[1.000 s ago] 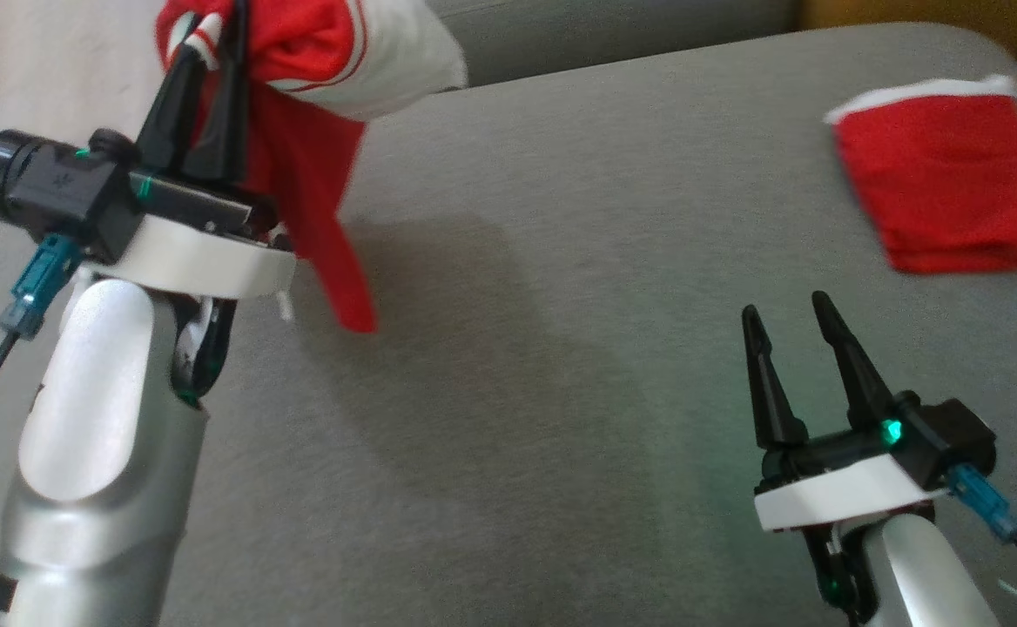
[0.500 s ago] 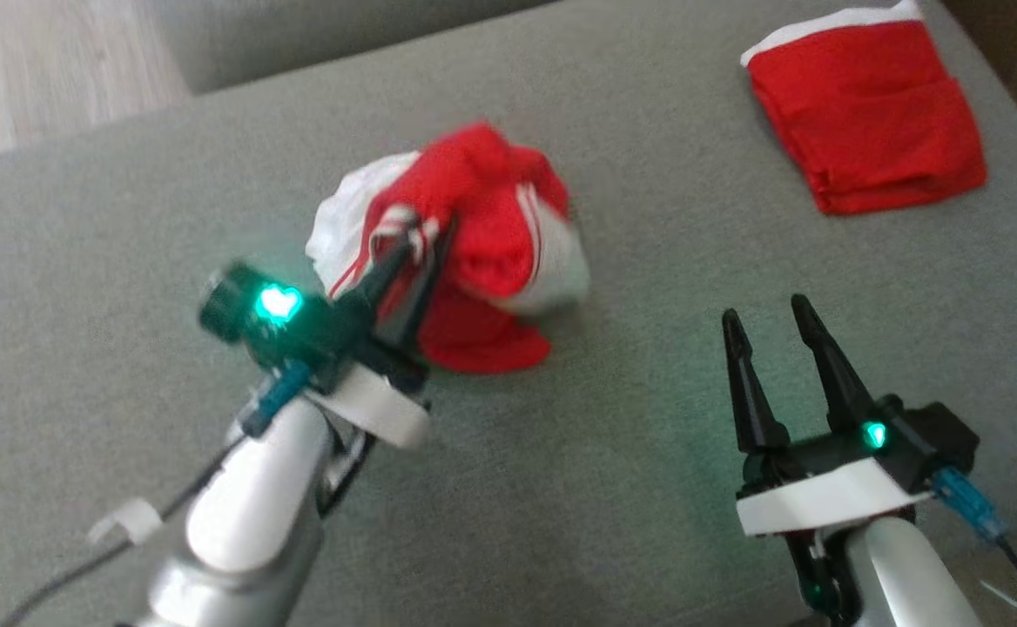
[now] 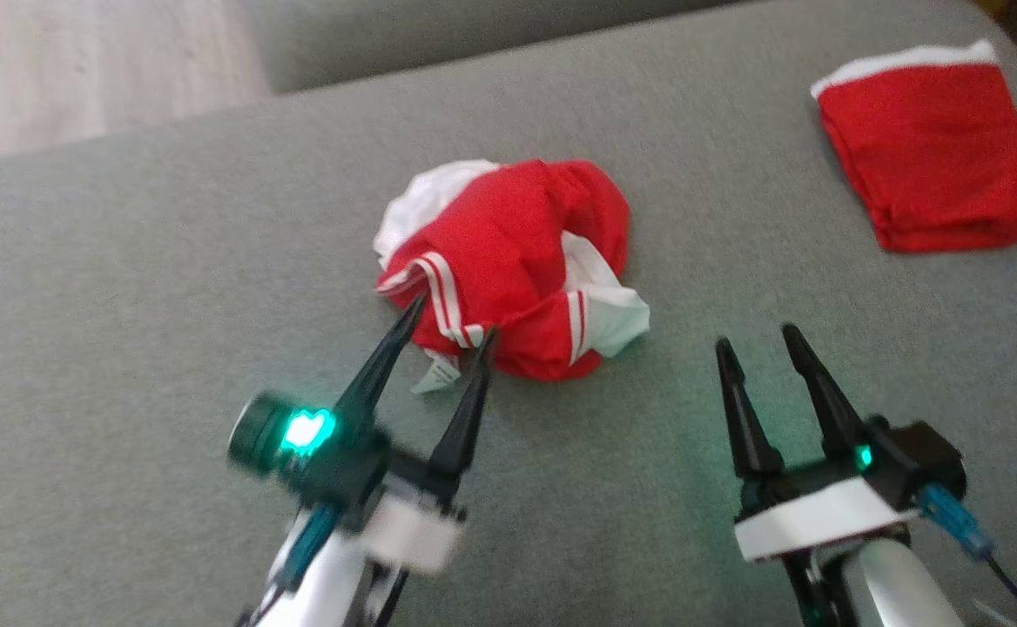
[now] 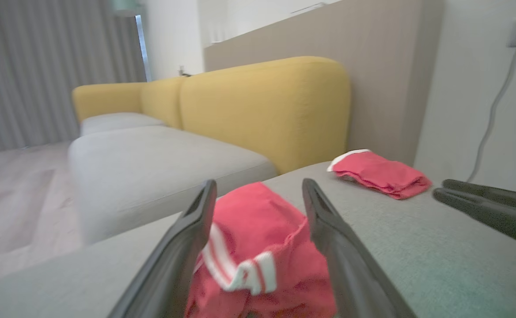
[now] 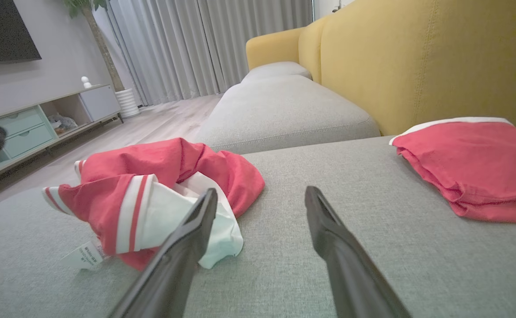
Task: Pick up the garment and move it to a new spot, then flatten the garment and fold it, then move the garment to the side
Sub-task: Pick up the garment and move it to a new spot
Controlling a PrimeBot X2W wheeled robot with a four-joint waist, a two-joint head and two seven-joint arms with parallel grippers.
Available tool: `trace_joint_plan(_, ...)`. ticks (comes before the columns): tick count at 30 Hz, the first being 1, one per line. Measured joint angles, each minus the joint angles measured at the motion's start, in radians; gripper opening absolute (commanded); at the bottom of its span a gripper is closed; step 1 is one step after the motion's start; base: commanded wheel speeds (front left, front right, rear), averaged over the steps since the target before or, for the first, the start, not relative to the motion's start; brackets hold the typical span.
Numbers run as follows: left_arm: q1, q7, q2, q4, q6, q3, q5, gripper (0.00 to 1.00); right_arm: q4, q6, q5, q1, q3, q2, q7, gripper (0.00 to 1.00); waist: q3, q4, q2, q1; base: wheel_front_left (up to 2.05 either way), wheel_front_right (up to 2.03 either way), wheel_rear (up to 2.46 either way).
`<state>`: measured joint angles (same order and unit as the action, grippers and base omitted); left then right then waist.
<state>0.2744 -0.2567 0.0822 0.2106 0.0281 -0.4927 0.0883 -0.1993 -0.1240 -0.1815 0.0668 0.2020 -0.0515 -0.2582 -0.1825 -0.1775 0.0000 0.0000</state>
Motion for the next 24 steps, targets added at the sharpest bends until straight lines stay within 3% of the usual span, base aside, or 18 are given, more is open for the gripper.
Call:
trace_joint_plan(5, -0.206, 0.0, 0.002, -0.123, -0.052, 0.082, 0.0, 1.0, -0.002, 0.0, 0.005, -0.075, -0.04, 0.0, 0.0, 1.0, 0.075, 0.048, 0.0, -0.0002, 0.0, 0.0, 0.0)
trace_joint_plan(12, -0.365, 0.0, 0.001, -0.142, -0.085, 0.173, -0.01, 1.0, 0.027, 0.0, -0.013, -0.176, -0.053, 0.001, 0.0, 1.0, 0.165, 0.14, 0.0, -0.0002, 0.0, 0.0, 0.0)
trace_joint_plan(19, -0.45, 0.0, -0.007, -0.146, -0.111, 0.262, -0.01, 1.0, 0.06, 0.0, -0.03, -0.202, -0.043, 0.001, 0.0, 1.0, 0.231, 0.195, 0.0, -0.0003, 0.0, 0.0, 0.0)
trace_joint_plan(24, -0.454, 0.0, -0.014, -0.15, -0.107, 0.288, -0.018, 1.0, 0.068, 0.0, -0.028, -0.203, -0.049, 0.001, 0.0, 1.0, 0.244, 0.2, 0.0, -0.0001, 0.0, 0.0, 0.0)
